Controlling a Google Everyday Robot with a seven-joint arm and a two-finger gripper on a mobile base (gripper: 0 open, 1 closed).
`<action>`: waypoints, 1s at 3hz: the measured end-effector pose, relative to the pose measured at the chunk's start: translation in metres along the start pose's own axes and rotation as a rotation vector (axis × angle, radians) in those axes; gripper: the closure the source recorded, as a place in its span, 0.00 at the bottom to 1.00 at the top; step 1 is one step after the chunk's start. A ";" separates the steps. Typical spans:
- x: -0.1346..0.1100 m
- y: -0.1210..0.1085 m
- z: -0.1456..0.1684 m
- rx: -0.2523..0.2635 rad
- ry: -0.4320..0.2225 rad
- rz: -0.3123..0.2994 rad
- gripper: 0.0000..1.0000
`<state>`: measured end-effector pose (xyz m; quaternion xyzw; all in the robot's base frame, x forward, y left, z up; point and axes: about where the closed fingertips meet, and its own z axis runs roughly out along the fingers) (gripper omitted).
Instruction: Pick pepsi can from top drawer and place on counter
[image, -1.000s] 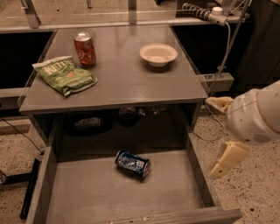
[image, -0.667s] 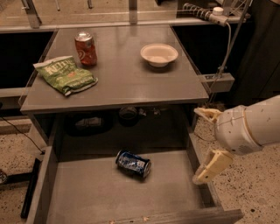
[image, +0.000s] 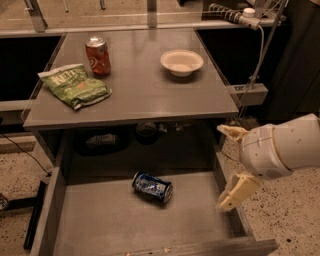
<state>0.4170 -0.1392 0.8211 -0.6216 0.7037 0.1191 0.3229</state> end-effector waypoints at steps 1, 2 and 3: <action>-0.001 0.000 0.024 -0.002 -0.054 0.001 0.00; 0.001 -0.008 0.054 -0.007 -0.141 0.052 0.00; 0.006 -0.014 0.093 -0.019 -0.211 0.123 0.00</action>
Offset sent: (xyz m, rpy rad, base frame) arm 0.0492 0.0408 -0.0734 0.2880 0.0400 -0.0307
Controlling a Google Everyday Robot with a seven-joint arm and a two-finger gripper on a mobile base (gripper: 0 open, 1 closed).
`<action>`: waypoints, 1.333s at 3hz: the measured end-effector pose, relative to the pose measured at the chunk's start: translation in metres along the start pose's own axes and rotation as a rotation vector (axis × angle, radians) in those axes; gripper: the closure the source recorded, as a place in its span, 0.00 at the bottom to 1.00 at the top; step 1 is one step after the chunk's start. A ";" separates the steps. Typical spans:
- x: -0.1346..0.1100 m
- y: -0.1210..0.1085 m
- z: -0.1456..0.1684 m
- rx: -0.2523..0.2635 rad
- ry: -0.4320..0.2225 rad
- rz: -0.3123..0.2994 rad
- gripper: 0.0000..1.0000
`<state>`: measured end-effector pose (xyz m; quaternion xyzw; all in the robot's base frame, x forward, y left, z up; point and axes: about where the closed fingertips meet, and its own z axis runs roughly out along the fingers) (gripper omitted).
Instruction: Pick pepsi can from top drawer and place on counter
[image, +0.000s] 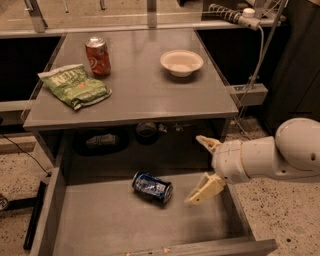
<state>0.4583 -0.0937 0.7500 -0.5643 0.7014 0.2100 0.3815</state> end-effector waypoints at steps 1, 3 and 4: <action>0.018 0.003 0.045 -0.014 -0.002 0.052 0.00; 0.058 0.010 0.107 0.010 0.178 -0.027 0.00; 0.072 0.009 0.131 0.024 0.227 -0.031 0.00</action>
Offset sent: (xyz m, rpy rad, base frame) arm 0.0162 0.0448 -0.1184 -0.2500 0.0023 -0.0119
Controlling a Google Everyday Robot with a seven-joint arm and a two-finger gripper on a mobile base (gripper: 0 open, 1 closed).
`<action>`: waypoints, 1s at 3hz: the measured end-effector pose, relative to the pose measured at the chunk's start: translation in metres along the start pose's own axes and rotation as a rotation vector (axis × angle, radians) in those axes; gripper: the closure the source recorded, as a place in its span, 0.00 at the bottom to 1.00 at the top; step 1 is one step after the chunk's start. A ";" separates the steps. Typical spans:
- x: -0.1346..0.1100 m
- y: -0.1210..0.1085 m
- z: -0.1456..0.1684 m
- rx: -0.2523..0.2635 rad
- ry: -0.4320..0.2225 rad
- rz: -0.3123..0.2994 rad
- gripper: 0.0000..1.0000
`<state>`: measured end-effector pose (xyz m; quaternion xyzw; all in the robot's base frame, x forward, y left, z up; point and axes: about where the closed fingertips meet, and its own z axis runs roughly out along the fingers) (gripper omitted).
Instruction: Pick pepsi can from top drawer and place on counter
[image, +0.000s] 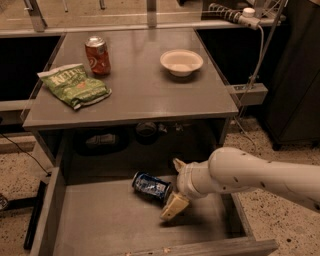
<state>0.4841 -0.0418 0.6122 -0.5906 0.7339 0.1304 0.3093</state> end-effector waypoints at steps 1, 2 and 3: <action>0.005 -0.004 0.017 -0.003 0.011 0.044 0.00; 0.005 -0.004 0.017 -0.003 0.011 0.046 0.19; 0.005 -0.004 0.017 -0.003 0.011 0.046 0.42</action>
Offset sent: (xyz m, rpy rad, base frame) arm 0.0075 0.0036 -0.0139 0.0026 0.0264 -0.0311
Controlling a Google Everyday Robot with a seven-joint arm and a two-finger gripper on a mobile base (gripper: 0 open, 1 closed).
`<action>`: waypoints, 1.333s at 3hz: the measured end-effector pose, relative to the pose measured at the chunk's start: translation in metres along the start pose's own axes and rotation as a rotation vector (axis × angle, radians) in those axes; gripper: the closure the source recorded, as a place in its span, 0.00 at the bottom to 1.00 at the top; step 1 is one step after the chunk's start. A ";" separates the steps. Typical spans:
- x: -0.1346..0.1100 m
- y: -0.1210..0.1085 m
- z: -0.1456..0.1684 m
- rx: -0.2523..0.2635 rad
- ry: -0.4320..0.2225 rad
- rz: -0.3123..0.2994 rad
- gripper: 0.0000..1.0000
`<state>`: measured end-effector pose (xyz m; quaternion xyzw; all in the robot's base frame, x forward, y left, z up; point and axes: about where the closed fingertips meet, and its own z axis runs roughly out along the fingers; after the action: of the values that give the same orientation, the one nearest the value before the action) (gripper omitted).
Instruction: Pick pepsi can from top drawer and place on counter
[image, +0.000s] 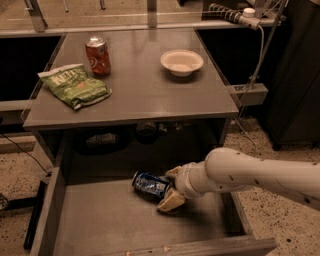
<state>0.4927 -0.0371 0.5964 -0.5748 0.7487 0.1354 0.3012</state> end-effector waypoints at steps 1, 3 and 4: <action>0.000 0.000 0.000 0.000 0.000 0.000 0.65; 0.000 0.000 0.000 0.000 0.000 0.000 1.00; 0.000 0.000 0.000 0.000 0.000 0.000 1.00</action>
Offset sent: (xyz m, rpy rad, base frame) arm 0.0000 0.0000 0.0000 0.0000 0.0000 0.0000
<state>0.4926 -0.0370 0.5964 -0.5749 0.7486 0.1355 0.3011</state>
